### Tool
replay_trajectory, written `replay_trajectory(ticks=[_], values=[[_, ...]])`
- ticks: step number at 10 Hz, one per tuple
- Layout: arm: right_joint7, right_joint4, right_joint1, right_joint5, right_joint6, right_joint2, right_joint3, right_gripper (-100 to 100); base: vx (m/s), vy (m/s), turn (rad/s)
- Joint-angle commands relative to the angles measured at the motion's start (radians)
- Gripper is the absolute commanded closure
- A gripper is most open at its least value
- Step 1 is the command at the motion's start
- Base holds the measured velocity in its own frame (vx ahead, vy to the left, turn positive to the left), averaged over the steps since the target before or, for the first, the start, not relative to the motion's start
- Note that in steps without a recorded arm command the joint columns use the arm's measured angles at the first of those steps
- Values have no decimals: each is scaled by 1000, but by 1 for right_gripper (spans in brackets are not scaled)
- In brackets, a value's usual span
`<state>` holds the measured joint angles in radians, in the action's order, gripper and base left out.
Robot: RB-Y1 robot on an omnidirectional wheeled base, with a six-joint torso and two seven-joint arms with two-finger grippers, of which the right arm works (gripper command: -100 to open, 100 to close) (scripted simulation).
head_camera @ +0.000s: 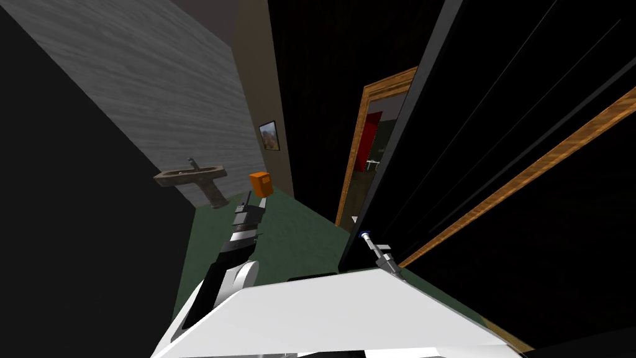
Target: Pull the door open
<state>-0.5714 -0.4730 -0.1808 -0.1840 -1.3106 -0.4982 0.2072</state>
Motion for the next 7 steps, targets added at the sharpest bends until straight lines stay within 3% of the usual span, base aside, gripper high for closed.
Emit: replay_trajectory(ticks=[1,4,5,7], values=[[-4,4,-4,-2,-9,-6,1,100,-211,-78,143],[-5,17,1,0,-18,-3,7,100,-155,-39,108],[-1,22,-23,5,-53,-3,17,100,-68,-51,107],[3,26,-45,9,-85,-4,25,100,-102,-94,108]])
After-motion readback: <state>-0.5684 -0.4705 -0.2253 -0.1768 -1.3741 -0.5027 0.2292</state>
